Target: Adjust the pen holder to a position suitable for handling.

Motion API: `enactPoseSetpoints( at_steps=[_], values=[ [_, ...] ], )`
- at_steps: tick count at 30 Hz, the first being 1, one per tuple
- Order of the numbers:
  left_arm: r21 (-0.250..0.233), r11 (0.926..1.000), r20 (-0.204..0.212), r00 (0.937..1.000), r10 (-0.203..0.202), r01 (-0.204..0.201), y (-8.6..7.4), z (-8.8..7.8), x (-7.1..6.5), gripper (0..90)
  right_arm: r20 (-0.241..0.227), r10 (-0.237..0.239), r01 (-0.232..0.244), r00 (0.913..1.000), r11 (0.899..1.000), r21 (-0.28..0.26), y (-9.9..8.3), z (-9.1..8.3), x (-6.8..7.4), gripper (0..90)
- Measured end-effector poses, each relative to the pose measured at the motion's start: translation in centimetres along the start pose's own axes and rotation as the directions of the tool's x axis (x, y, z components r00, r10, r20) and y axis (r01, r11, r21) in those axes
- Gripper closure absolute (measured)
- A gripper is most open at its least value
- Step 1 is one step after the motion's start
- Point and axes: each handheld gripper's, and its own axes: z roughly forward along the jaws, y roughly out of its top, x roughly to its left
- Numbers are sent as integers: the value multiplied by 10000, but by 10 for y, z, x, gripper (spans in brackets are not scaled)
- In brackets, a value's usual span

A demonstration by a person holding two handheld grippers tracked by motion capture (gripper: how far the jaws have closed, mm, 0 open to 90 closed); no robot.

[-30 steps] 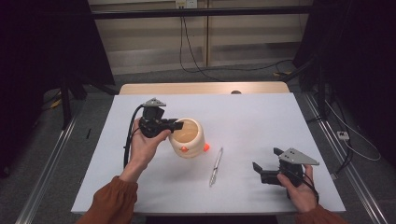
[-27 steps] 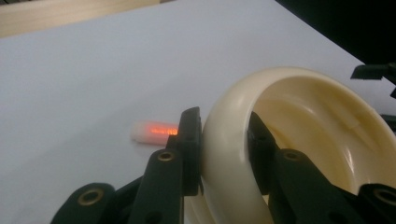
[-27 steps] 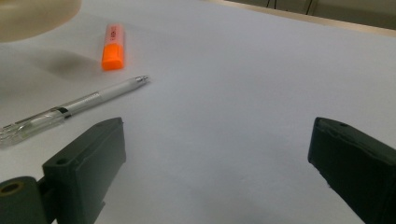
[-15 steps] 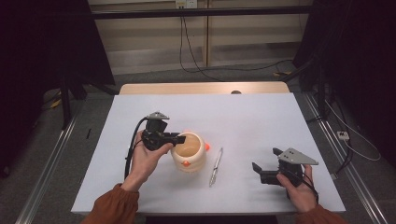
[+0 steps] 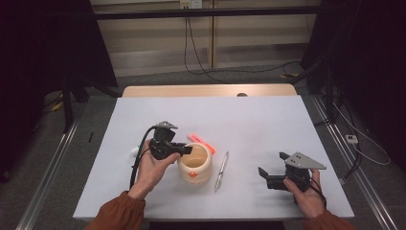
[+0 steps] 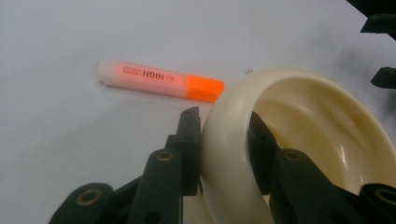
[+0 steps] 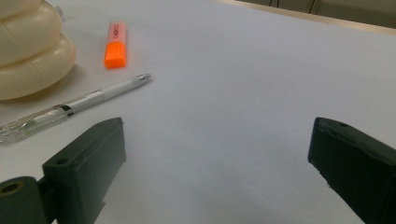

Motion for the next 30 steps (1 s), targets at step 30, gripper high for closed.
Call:
enactPoseSetpoints(
  at_steps=[30],
  values=[
    [-256, 9991, 167, 9993, 328, -324, -3, 5, -1, 453, -94, -85, 86, 9999, 9999, 93, 0, 1, 1, 38]
  ],
)
